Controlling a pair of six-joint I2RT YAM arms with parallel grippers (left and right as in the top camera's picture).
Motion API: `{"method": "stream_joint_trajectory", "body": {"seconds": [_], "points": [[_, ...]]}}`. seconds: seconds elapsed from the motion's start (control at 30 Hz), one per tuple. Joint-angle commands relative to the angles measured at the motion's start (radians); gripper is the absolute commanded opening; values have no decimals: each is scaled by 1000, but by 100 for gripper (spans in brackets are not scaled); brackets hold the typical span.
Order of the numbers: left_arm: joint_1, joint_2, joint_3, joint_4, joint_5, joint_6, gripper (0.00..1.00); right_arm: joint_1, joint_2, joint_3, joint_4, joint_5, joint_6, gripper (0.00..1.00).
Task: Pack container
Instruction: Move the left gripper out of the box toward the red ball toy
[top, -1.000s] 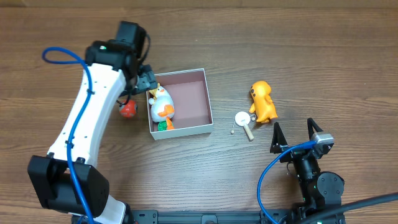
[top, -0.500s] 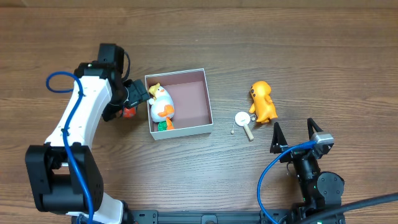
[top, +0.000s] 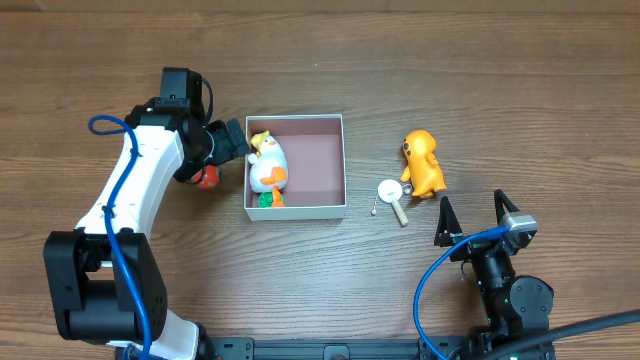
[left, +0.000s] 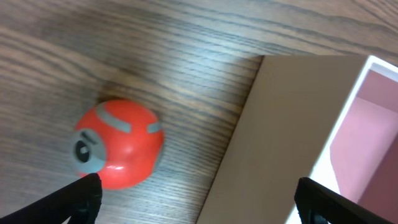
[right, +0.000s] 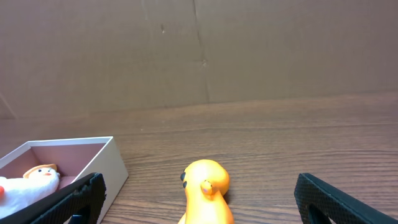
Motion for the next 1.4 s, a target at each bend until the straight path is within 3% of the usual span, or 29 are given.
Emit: {"method": "stream_joint_trajectory", "body": {"seconds": [0.0, 0.6, 0.87, 1.37], "points": [[-5, 1, -8, 10, 29, 56, 100, -5, -10, -10, 6, -6, -3, 100], [87, -19, 47, -40, 5, 111, 100, -5, -10, -10, 6, -6, -3, 100], [87, -18, 47, -83, -117, 160, 100, -5, -10, -10, 6, -6, -3, 100], [87, -18, 46, -209, -172, 208, 100, -5, -10, -10, 6, -6, -3, 100]]}}
